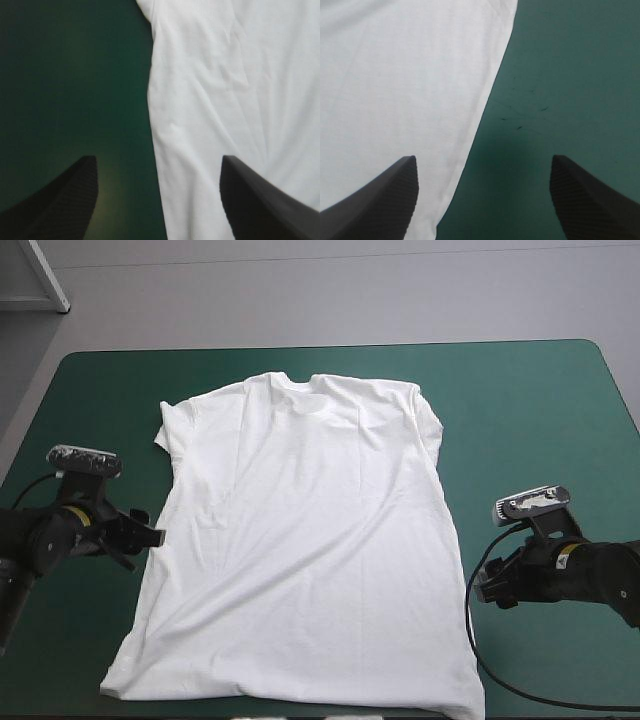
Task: Fold the cloth
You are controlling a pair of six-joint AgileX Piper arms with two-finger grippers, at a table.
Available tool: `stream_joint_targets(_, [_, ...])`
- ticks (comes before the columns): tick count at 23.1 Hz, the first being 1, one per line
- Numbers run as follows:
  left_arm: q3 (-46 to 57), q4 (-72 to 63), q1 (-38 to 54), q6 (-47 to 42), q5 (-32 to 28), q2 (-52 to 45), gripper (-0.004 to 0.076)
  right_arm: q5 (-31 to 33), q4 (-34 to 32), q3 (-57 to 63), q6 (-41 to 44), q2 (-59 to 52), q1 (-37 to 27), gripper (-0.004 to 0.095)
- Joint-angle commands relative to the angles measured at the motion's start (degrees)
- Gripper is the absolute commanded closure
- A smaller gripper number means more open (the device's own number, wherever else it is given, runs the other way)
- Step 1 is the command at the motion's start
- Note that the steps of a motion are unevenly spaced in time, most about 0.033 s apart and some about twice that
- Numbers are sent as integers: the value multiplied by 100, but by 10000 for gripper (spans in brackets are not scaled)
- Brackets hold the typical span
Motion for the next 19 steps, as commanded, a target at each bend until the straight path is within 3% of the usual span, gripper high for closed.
stream_joint_targets(1, [-511,132,15,-158,-709,626,220,-81,-33,-267,67,-54,-30,212])
stream_joint_targets(8, [-511,126,15,-716,-2409,2222,220,224,-12,-267,94,-54,-30,235])
stream_joint_targets(19, [-511,100,426,-1202,-2990,3654,220,-6,135,-267,94,-43,-30,237])
